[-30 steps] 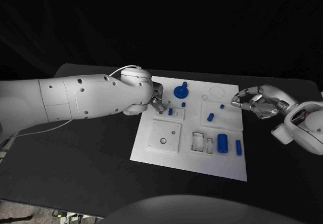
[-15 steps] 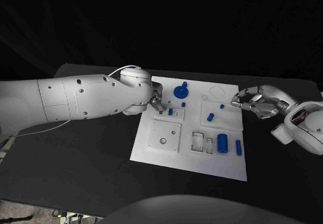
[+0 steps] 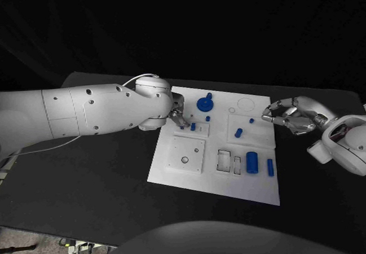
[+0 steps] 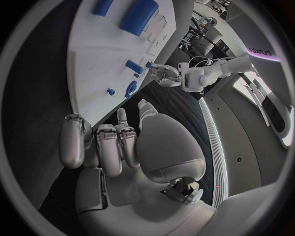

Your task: Assemble the parts on the task board

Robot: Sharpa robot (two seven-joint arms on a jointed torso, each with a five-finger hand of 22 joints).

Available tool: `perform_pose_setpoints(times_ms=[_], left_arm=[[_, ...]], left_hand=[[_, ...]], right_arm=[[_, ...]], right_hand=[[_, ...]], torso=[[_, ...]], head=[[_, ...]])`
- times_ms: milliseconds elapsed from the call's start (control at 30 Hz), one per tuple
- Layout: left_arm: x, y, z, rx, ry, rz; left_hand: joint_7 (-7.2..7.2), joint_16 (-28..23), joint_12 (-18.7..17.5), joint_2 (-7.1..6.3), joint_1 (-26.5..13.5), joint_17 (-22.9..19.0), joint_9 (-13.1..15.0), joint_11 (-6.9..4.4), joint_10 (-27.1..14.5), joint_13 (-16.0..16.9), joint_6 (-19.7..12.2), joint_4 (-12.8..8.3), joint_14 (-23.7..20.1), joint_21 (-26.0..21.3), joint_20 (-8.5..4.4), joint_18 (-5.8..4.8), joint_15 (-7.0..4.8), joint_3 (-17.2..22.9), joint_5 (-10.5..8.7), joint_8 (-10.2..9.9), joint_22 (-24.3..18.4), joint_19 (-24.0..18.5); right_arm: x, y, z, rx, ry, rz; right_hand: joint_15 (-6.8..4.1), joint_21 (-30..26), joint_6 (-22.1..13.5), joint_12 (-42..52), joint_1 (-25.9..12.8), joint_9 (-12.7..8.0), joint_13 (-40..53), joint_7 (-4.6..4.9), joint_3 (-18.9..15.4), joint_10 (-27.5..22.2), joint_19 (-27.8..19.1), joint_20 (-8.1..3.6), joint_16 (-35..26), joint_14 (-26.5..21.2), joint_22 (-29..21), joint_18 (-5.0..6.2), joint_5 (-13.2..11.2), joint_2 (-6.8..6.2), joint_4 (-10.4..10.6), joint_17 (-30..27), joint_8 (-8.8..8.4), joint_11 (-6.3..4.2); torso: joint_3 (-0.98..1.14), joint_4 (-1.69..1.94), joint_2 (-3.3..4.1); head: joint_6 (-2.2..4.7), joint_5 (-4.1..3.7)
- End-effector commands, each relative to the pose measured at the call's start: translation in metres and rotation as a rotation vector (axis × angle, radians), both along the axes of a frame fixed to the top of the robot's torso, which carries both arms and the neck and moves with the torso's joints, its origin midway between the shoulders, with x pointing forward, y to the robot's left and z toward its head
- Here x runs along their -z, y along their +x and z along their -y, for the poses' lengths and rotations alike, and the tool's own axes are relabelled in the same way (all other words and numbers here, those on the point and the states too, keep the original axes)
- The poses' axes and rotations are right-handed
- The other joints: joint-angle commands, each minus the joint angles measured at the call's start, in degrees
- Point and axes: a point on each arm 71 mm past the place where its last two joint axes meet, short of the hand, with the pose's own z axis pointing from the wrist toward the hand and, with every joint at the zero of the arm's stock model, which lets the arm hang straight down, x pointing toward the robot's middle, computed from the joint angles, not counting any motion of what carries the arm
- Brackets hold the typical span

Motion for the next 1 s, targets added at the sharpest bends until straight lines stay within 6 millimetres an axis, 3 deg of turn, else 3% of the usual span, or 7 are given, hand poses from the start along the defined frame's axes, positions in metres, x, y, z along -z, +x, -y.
perform_pose_setpoints(times_ms=[33, 500, 600, 800, 1000], left_arm=[[0.0085, -0.0031, -0.0036, -0.028, 0.019, -0.038], [0.0089, -0.0029, -0.0044, -0.038, 0.002, -0.033], [0.0084, -0.0026, -0.0049, -0.043, -0.008, -0.024], [0.0078, -0.0023, -0.0049, -0.046, -0.019, -0.014], [0.0079, -0.0025, -0.0052, -0.045, -0.016, -0.017]], left_hand=[[0.34, 0.14, 0.14, 0.22, -1.51, 15.05, -0.24, 0.39, 5.95, 15.10, 0.21, 0.04, 6.12, -0.20, 0.59, 1.02, 0.48, -1.26, -0.30, -0.47, 11.96, 0.72], [0.32, 0.14, 0.14, 1.79, -4.58, 15.05, -0.58, 0.44, 5.95, 15.10, 0.51, 0.10, 6.12, -0.21, 0.68, 1.02, 0.54, -3.95, -0.30, -1.26, 11.98, 0.76], [0.31, 0.14, 0.14, 2.14, -4.70, 15.05, -0.64, 0.44, 5.95, 15.10, 0.45, 0.07, 6.12, -0.21, 0.67, 1.02, 0.53, -4.21, 0.38, -1.46, 11.98, 0.77], [0.24, 0.14, 0.14, 3.13, -4.37, 15.05, -0.73, 0.38, 5.95, 15.10, 0.51, 0.04, 6.12, -0.19, 0.65, 1.02, 0.49, -4.38, 3.53, -1.89, 11.99, 0.82], [0.10, 0.14, 0.14, 3.50, -2.24, 15.05, -0.77, 0.28, 5.95, 15.10, 0.44, -0.16, 6.12, -0.31, 0.60, 1.05, 0.42, -3.01, 4.48, -2.25, 11.96, 0.79]], right_arm=[[0.0007, -0.0008, -0.0011, -0.015, 0.001, -0.005], [0.0008, -0.0006, -0.0009, -0.014, 0.001, -0.005], [0.0009, -0.0005, -0.0008, -0.014, 0.001, -0.006], [0.0009, -0.0005, -0.0005, -0.014, 0.001, -0.006], [0.0009, -0.0006, -0.0005, -0.015, 0.001, -0.007]], right_hand=[[0.24, -0.22, -0.49, -0.30, 0.78, -0.10, 14.92, 0.04, 0.09, 6.01, -0.29, 0.06, 0.20, 5.98, 10.43, 0.90, 0.37, 0.11, -0.48, 15.06, -0.34, 0.30], [0.25, -0.26, -0.49, -0.30, 1.30, -0.13, 14.92, 0.05, 0.40, 6.01, -0.32, 0.07, 0.20, 5.98, 10.43, 0.90, 0.84, 0.13, -0.97, 15.06, -0.30, 0.32], [0.25, -0.27, -0.50, -0.30, 1.37, -0.14, 14.92, 0.06, 0.46, 6.01, -0.32, 0.07, 0.20, 5.98, 10.43, 0.90, 1.02, 0.14, -1.04, 15.06, -0.29, 0.32], [0.26, -0.31, -0.50, -0.30, 1.47, -0.17, 14.92, 0.08, 0.58, 6.01, -0.35, 0.07, 0.20, 5.98, 10.42, 0.91, 1.47, 0.16, -1.16, 15.06, -0.29, 0.34], [0.27, -0.31, -0.51, -0.30, 1.53, -0.19, 14.92, 0.08, 0.65, 6.01, -0.34, 0.07, 0.20, 5.98, 10.42, 0.91, 1.74, 0.17, -1.23, 15.06, -0.29, 0.33]], torso=[[-0.01, 0.01, 0.00], [-0.02, 0.05, 0.02], [-0.04, 0.01, 0.03], [0.00, -0.01, 0.05], [-0.01, 0.03, 0.04]], head=[[0.01, -0.03], [0.01, -0.05], [0.01, -0.05], [0.01, 0.00], [0.01, -0.05]])
